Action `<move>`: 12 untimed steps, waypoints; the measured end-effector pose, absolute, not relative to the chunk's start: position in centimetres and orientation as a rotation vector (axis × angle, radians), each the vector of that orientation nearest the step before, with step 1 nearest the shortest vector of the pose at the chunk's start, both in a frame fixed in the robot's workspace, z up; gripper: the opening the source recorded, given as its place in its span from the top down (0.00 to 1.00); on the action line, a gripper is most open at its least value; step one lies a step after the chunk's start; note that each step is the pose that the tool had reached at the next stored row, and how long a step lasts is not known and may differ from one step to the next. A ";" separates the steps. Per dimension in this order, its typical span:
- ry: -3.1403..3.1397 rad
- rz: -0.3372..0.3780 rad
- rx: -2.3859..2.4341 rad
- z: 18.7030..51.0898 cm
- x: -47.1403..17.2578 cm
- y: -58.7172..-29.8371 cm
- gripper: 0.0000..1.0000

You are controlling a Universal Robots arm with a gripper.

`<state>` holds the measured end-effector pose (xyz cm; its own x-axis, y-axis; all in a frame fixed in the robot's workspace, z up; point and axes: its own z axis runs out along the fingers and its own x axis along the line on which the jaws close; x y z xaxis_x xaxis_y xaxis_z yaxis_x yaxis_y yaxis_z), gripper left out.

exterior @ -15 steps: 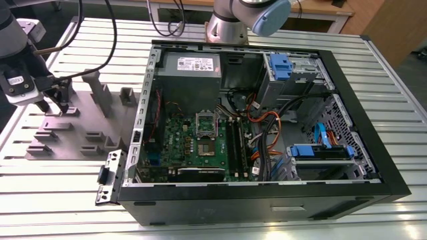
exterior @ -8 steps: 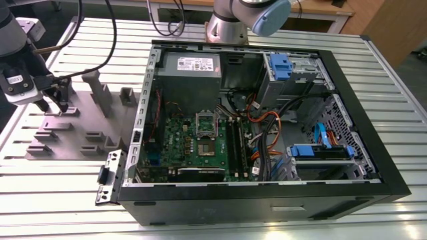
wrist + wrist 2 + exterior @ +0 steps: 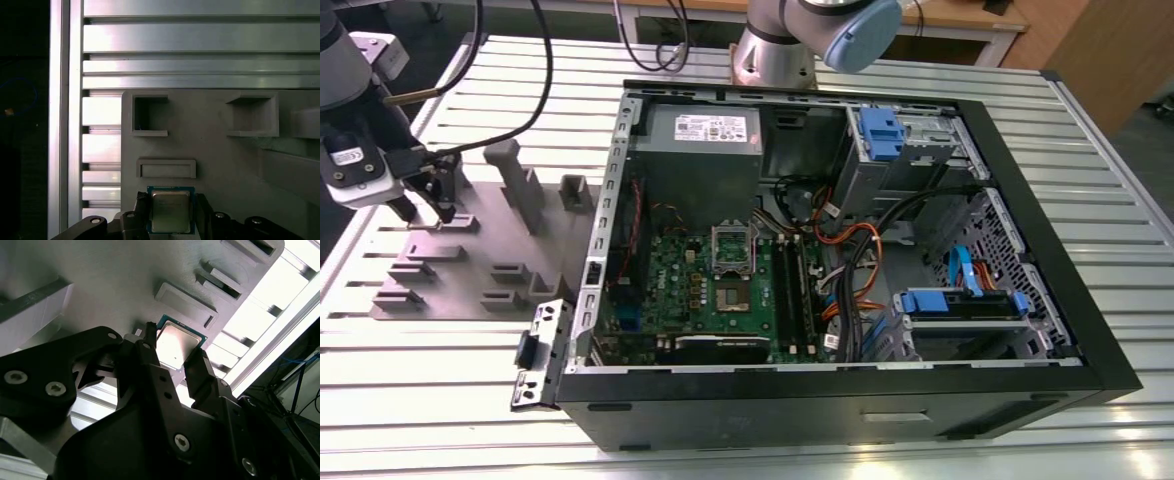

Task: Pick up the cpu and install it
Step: 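Pick up the cpu and move it towards the insertion slot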

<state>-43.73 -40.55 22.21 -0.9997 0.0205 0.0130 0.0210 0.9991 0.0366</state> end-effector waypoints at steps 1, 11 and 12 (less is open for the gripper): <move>-3.128 -0.058 -0.033 22.2 -43.7 -40.6 0.53; -3.128 -0.057 -0.033 22.4 -43.7 -40.6 0.53; -3.128 -0.058 -0.033 22.4 -43.7 -40.6 0.53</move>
<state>-43.74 -40.55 22.37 -0.9997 0.0205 0.0129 0.0210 0.9991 0.0367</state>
